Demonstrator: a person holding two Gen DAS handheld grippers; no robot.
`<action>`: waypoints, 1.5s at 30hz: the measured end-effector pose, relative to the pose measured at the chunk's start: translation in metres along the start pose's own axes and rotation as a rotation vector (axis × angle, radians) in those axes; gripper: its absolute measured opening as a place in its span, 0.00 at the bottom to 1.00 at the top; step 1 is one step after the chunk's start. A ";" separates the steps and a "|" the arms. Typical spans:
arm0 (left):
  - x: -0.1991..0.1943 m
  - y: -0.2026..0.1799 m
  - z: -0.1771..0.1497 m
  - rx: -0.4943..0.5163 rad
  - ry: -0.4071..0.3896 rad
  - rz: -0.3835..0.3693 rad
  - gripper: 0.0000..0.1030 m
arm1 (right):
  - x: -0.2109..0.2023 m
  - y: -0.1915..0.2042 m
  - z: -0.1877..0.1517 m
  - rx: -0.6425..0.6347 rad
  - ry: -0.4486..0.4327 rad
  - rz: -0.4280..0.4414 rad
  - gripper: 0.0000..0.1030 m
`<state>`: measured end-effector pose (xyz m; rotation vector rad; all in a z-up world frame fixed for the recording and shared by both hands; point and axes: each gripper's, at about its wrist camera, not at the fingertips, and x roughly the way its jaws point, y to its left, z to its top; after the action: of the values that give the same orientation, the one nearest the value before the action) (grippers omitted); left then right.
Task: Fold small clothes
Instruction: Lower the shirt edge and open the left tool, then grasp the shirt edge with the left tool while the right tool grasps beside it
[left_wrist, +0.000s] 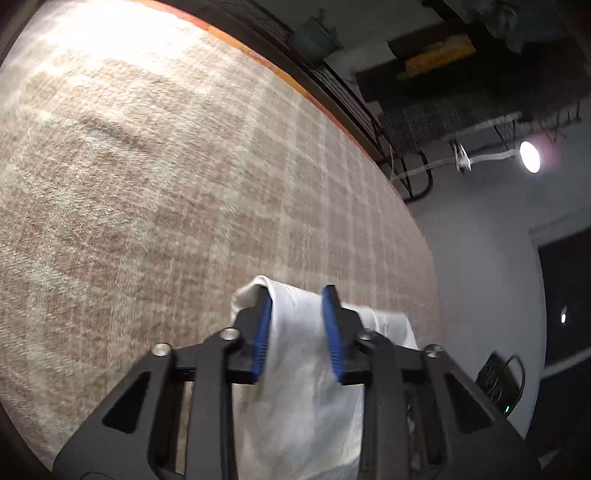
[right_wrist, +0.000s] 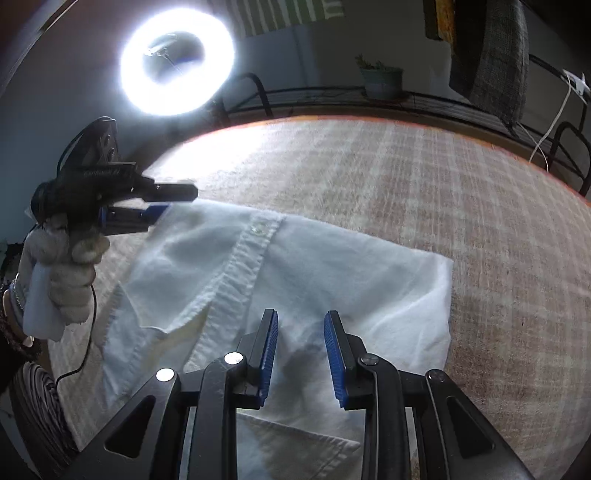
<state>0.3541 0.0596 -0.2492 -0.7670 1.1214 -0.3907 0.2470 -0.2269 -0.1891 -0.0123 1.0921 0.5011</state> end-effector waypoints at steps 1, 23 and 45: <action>0.001 0.000 0.000 0.007 -0.024 0.029 0.10 | 0.002 -0.002 -0.001 0.010 0.001 0.001 0.25; -0.047 -0.054 -0.101 0.450 -0.171 0.343 0.08 | 0.006 -0.056 0.010 0.112 -0.002 -0.147 0.26; -0.113 0.011 -0.126 0.179 -0.149 0.196 0.45 | -0.088 -0.053 -0.105 0.335 -0.071 0.008 0.43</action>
<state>0.1931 0.0950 -0.2109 -0.5147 0.9965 -0.2600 0.1474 -0.3342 -0.1759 0.3014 1.0957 0.3184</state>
